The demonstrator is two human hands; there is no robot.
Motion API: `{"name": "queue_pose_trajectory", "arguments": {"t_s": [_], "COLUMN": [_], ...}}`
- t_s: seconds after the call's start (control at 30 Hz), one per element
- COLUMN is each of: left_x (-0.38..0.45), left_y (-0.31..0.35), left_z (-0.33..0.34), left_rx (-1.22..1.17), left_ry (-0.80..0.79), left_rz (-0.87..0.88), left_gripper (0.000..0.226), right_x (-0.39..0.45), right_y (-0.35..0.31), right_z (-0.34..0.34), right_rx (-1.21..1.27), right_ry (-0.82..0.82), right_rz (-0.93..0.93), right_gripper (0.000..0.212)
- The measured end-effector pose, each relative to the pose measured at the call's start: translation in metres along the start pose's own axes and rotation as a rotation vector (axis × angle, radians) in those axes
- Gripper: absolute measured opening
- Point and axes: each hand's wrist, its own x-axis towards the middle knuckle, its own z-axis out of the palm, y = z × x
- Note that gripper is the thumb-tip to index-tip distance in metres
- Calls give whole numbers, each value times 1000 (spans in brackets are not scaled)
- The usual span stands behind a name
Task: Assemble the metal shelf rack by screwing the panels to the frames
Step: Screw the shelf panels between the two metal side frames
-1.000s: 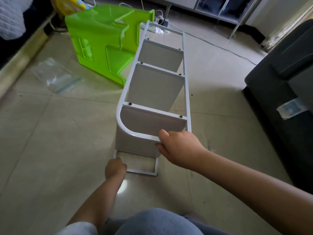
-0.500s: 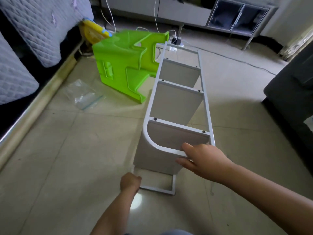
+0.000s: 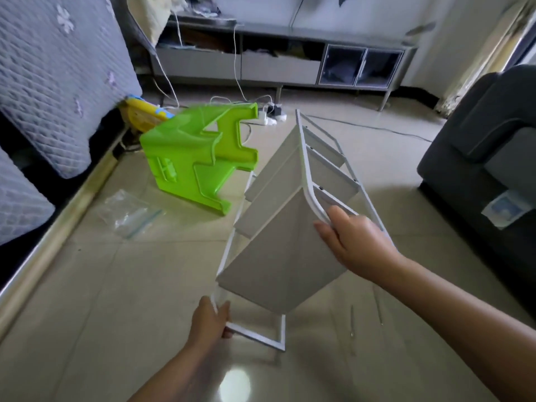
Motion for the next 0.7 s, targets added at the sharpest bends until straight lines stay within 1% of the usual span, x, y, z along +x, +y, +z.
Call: {"name": "queue_pose_trajectory", "arguments": {"t_s": [0.07,0.13,0.27,0.37,0.43,0.5,0.6,0.63,0.7], "left_x": [-1,5,28,46,56,64,83,90,102], "left_y": [25,53,126,187,228,267,317,332,357], "left_z": [-9,-17,-32,-43,-49,-54,-53,-51,-45], "left_rx": [0,-6,-30,-25,-22,22,123,175,256], "left_ry": [23,55,125,131,116,116,135,156,190], "left_rz": [80,151,299,365,418,425,418,426,438], "left_gripper": [15,11,13,18,25,24,35,35,22], "right_x": [13,35,94,132,155,175,200,207,215], "right_y": [11,27,57,73,86,98,122,131,146], "right_z": [-15,-26,-56,-80,-96,-111,-127,-130,-136], "right_rx": [96,133,180,184,131,87,161,207,269], "right_ry": [78,134,290,357,382,400,400,392,368], "right_rz": [32,74,192,267,321,375,454,483,548], "right_gripper": [35,38,39,33,32,29,26,24,23]}}
